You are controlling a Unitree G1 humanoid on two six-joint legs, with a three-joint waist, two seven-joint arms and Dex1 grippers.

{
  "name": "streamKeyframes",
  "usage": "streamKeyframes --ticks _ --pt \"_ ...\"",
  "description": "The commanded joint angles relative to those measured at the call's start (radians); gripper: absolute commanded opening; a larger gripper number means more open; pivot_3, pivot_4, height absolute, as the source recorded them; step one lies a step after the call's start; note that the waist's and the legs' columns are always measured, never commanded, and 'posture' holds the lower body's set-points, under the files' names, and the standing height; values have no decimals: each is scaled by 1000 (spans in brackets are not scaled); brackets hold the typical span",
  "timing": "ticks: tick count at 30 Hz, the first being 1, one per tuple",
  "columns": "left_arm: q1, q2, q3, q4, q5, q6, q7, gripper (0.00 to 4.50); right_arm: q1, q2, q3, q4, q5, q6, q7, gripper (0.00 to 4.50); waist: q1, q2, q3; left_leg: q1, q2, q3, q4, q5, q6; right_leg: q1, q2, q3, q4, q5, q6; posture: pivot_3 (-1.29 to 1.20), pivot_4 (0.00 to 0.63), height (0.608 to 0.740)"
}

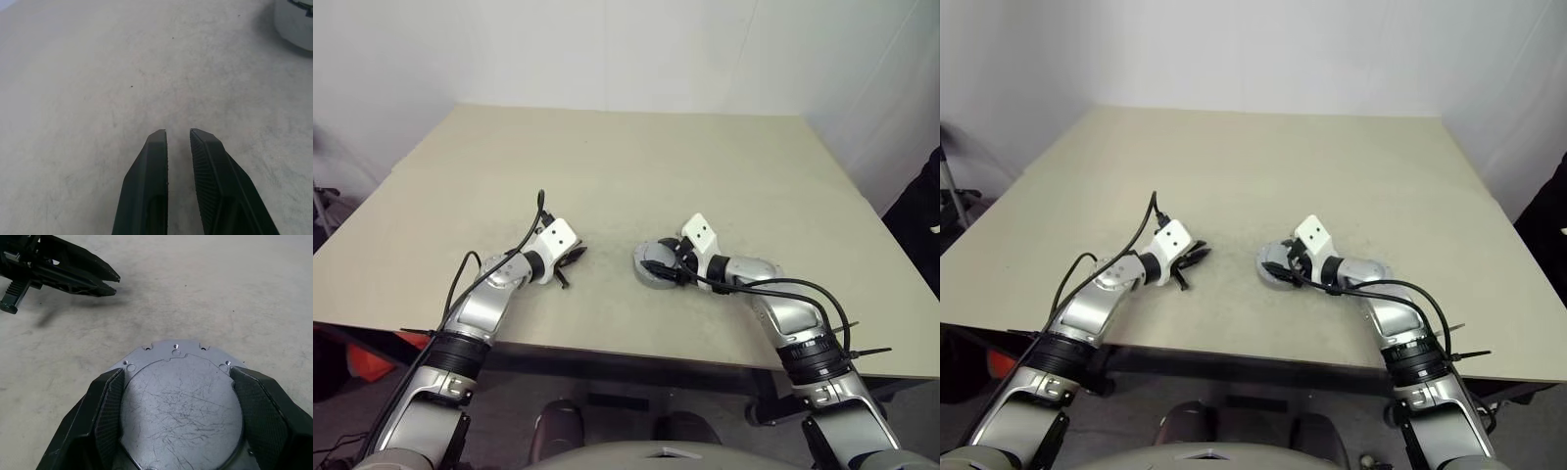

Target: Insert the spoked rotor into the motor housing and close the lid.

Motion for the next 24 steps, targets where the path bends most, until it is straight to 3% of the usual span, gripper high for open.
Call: streamKeyframes --ticks 1,24 --pt "-5 6 5 -37 -2 -7 6 831 4 0 11 30 -25 7 -18 3000 0 0 0 0 0 0 0 0 0 0 0 0 0 0 0 0 0 740" --pt "6 6 -2 -36 3 -8 8 831 6 12 -38 -34 42 -40 14 3000 0 0 0 -3 0 0 0 0 0 -3 0 0 0 0 0 0 0 740"
